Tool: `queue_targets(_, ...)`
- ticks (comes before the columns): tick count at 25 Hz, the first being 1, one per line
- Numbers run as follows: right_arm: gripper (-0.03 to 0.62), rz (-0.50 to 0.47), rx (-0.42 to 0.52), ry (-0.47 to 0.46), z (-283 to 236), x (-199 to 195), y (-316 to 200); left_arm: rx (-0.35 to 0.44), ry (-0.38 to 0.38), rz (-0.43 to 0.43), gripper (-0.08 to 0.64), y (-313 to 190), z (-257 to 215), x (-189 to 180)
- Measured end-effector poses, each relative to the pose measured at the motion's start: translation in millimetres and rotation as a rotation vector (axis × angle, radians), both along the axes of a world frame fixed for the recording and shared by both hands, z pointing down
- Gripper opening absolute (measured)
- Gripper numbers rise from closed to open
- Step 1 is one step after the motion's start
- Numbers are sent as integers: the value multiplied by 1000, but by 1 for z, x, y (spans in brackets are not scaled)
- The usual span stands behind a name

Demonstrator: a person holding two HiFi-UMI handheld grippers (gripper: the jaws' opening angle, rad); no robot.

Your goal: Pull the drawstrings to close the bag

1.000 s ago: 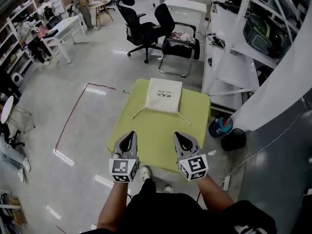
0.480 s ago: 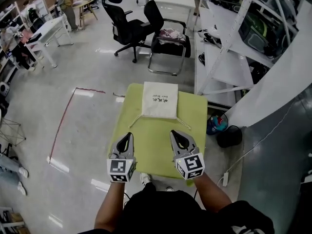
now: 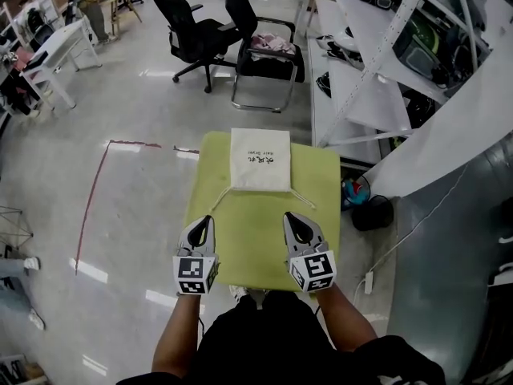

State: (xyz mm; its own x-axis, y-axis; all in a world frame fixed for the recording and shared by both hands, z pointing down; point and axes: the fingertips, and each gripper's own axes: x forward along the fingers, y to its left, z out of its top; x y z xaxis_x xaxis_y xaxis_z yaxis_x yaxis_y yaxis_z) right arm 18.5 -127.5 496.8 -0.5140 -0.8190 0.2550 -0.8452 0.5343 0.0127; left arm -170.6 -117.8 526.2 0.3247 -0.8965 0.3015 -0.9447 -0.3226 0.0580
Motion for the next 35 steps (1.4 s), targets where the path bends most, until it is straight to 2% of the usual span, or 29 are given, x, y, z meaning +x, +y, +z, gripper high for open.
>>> queue_targets(10,-11,31,-85,23,45,13,-18,-81,-9,23,5,-21,43,10)
queue_targets(17,-11,92,-179,46,88,50,-29,-160,-29,23,5,-32,81,17)
queue_targets(22,-11,132,-230,67,122,73,-38,-204,-38,1,5,-40,109,16)
queue_targets(25,-11,159,-261,78,140,83,-39,-234,-76,-55,5,-42,126,6)
queue_targets(28,-11,181,-290,87,157,93,-40,-275,-79,-81,5,-41,144,2)
queue_targets(32,-11,198,-309,99,179,104,-48,-316,-93,-87,179,-49,165,-3)
queue_targets(33,-4,191,-320,104,186,106,-50,-327,-99,-89,195,-51,169,-5)
queue_targets(34,41,184,-331,110,193,109,-52,-340,-105,-91,210,-53,175,-7)
queue_targets(35,136,183,-343,117,200,113,-54,-352,-111,-91,219,-55,180,-8)
